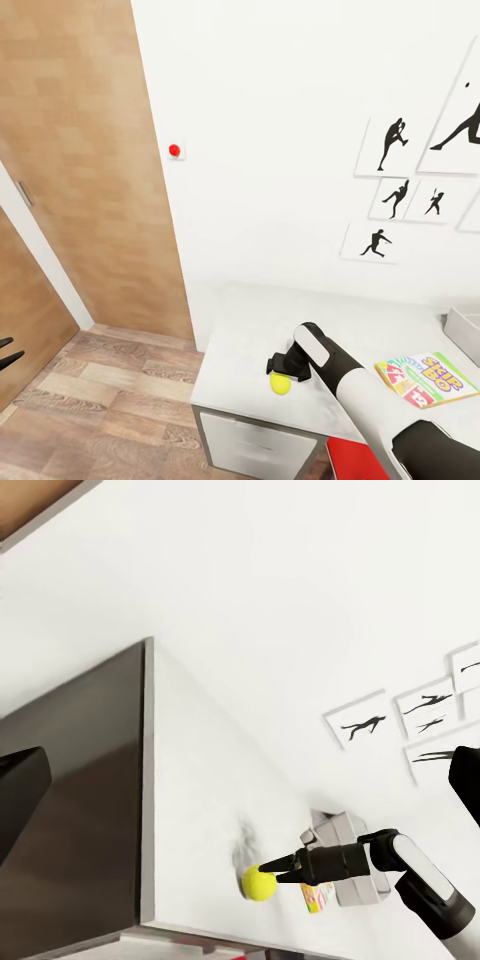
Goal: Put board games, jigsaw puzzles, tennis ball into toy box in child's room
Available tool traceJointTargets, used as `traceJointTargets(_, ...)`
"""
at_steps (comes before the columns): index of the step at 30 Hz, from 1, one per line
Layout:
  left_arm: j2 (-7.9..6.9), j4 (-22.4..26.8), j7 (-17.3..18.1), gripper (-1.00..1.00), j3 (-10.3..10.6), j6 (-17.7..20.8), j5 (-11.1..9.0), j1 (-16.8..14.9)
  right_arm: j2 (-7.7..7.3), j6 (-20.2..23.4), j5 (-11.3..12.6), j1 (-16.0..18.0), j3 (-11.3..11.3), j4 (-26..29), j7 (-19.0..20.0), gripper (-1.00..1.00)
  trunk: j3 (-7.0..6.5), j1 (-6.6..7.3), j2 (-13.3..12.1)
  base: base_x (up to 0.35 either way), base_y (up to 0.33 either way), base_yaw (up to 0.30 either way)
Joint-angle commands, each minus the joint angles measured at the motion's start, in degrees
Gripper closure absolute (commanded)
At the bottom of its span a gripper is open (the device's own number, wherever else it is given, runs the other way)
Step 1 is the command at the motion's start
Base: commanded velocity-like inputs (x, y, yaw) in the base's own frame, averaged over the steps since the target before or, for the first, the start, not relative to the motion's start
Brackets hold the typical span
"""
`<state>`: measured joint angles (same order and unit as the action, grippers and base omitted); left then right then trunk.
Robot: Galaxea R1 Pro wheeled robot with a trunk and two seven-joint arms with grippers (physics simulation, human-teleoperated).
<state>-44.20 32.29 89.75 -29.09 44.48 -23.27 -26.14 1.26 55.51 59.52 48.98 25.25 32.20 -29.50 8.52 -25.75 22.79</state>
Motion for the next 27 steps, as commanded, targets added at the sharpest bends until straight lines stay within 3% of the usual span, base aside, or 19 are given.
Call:
traceJointTargets(1,-0.01,0.0,0.25,-1.0,-0.01,0.61,0.07,-0.05,-0.03,0.04,0.6,0.07,0.24,0.05,-0.56,-1.0,0.13,-0.04,0.13,-0.002,0.0,0.0)
traceJointTargets(27,-0.01,0.05,0.25,-1.0,-0.01,0.61,0.07,-0.07,-0.03,0.13,0.6,0.07,0.24,0.05,-0.49,-1.0,0.94,-0.04,0.13,0.0,0.014,0.0)
